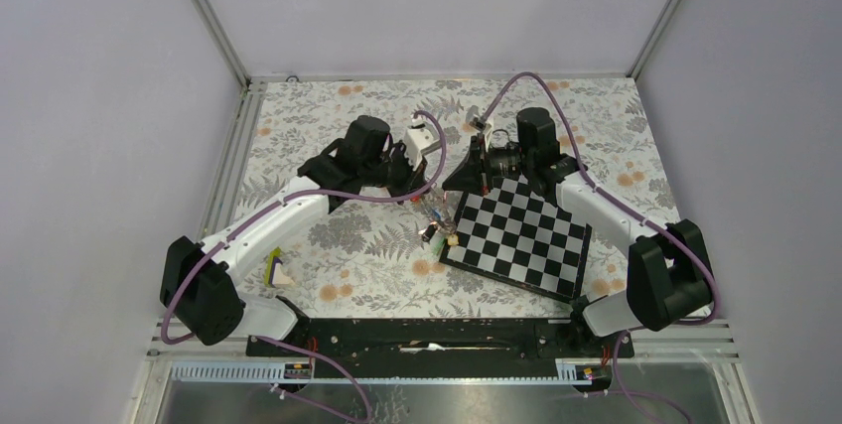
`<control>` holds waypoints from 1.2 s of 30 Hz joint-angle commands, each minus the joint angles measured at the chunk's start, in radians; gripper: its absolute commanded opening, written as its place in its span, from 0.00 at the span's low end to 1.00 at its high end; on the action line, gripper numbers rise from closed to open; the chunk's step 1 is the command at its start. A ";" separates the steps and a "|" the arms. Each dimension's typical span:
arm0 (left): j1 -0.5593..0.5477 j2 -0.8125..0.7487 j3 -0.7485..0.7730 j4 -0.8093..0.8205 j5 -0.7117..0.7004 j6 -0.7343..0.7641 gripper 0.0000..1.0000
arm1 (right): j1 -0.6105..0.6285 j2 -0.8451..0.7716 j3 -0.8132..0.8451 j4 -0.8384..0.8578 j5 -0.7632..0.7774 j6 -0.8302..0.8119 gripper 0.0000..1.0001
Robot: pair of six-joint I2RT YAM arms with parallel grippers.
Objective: Put the keys on the keyring
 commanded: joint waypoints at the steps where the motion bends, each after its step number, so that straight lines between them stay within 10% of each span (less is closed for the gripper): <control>1: 0.002 -0.045 0.026 0.067 -0.039 -0.033 0.00 | -0.001 -0.014 0.056 0.015 0.018 0.027 0.00; 36: -0.002 -0.092 -0.016 0.076 0.039 0.007 0.00 | 0.044 0.060 0.085 0.043 0.034 0.036 0.00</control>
